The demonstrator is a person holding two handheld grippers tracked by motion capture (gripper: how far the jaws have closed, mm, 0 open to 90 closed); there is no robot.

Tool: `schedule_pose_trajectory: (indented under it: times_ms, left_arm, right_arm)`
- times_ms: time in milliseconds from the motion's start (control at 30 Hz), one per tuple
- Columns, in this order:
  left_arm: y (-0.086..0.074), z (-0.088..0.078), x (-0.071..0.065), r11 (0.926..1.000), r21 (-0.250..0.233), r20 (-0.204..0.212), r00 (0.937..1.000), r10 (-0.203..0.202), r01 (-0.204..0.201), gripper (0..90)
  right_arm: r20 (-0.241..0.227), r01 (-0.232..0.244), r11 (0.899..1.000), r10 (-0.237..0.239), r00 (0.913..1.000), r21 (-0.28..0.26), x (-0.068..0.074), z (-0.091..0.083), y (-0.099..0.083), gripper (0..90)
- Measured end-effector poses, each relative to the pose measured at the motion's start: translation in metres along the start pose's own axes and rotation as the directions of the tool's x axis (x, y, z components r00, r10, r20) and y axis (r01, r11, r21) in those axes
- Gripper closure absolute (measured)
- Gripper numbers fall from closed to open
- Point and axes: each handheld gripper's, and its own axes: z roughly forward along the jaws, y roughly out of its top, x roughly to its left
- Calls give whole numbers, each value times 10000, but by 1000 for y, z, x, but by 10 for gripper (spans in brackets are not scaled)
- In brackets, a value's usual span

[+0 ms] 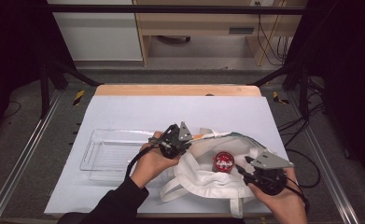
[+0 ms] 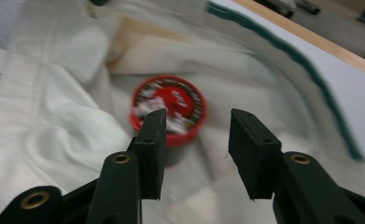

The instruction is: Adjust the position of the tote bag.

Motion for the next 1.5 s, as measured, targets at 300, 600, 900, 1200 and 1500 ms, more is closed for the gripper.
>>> schedule_pose_trajectory:
  times_ms: [300,600,900,1200,1500]
  left_arm:
    - [-2,-13,0,9998,-180,140,9998,107,-104,819]
    - [8,-15,1,9995,-280,292,9995,140,-132,802]
    - [48,16,-3,9993,-287,419,9989,231,-219,637]
    - [63,39,13,9999,19,182,9997,-163,163,873]
    - [78,30,28,9990,-232,-175,9991,-379,374,877]
  right_arm:
    - [-1785,1408,9900,-1409,9738,-134,52,41,21,533]
    - [-2389,1628,9853,-1462,9600,511,67,67,11,767]
    - [-2331,1596,9860,-1442,9617,487,70,67,6,879]
    - [-2318,1909,9807,-1761,9567,430,77,61,7,898]
    - [-2682,2117,9767,-1947,9435,359,89,59,6,900]
